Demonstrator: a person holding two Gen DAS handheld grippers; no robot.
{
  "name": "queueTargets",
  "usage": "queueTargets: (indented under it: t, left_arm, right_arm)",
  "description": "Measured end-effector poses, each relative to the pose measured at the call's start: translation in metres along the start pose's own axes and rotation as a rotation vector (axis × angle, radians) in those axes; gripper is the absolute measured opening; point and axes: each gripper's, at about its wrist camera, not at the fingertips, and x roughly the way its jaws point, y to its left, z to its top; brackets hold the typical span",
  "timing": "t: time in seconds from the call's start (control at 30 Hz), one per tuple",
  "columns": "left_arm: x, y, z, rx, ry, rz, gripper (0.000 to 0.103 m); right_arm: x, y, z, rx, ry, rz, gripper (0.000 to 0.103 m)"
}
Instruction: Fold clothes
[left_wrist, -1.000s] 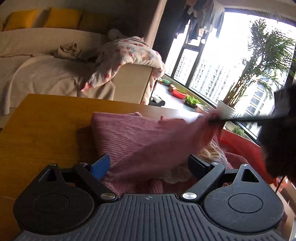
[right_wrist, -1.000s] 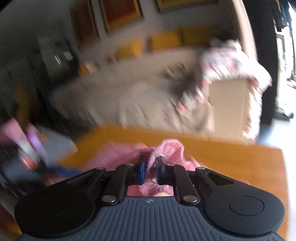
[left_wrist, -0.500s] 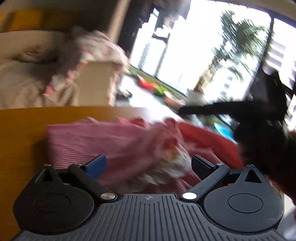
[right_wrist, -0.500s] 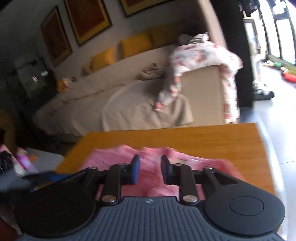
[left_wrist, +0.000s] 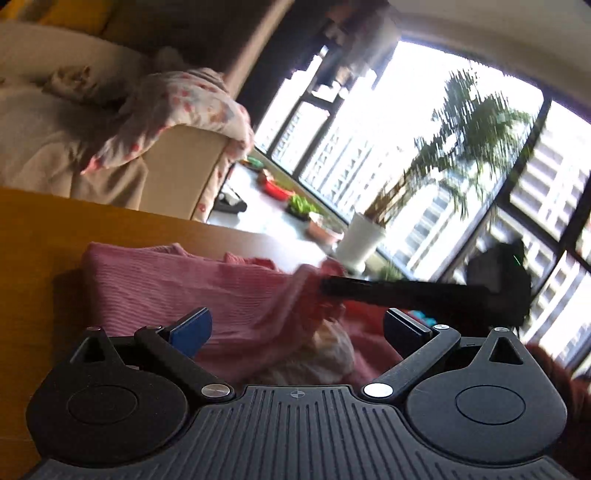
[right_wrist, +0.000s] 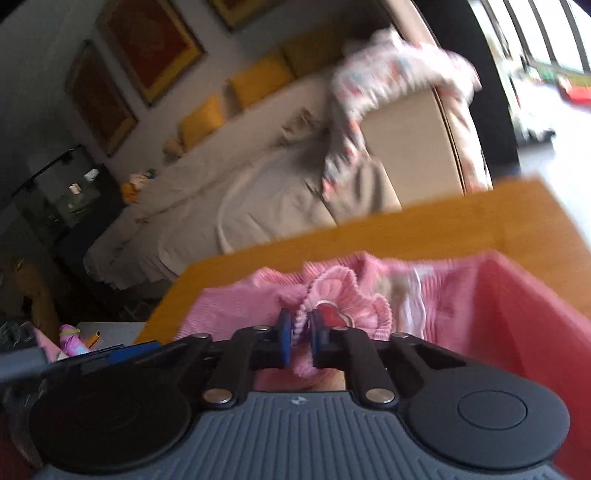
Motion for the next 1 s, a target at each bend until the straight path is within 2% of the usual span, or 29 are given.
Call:
queueTargets:
  t: [0.1,0.17,0.3,0.4,0.5,0.57,0.63,0.77,0.93,1.0]
  left_arm:
    - [0.001,0.014,0.001,-0.079,-0.006,-0.006,0.103]
    - [0.01,0.021,-0.004,-0.107,0.035,0.012,0.103]
    - [0.022,0.025,-0.022,-0.088,0.108,0.055,0.103]
    - [0.021,0.022,-0.024,-0.058,0.106,0.075,0.103]
    - [0.022,0.018,-0.025,-0.037,0.104,0.098,0.103]
    - [0.022,0.015,-0.026,-0.016,0.105,0.115,0.103]
    - [0.021,0.012,-0.028,0.001,0.106,0.133,0.103]
    - [0.017,0.009,-0.03,0.009,0.096,0.167,0.103]
    - [0.016,0.009,-0.031,-0.006,0.09,0.163,0.103]
    - [0.016,0.008,-0.032,0.001,0.091,0.164,0.103]
  right_arm:
    - [-0.006,0.0,-0.001,-0.02,-0.003,-0.034,0.005]
    - [-0.01,0.0,-0.002,-0.033,-0.005,-0.057,0.005]
    - [-0.017,0.0,-0.004,-0.059,-0.01,-0.103,0.007]
    - [-0.023,0.0,-0.005,-0.078,-0.013,-0.137,0.009]
    - [-0.017,0.004,-0.007,-0.093,0.009,-0.15,0.019]
    - [-0.008,0.008,-0.007,-0.101,0.034,-0.149,0.038]
    - [0.001,0.013,-0.008,-0.108,0.058,-0.149,0.042]
    - [0.019,0.021,-0.01,-0.124,0.107,-0.148,0.042]
    - [0.042,0.032,-0.012,-0.143,0.169,-0.147,0.042]
    - [0.034,0.027,-0.021,-0.142,0.149,-0.132,0.042]
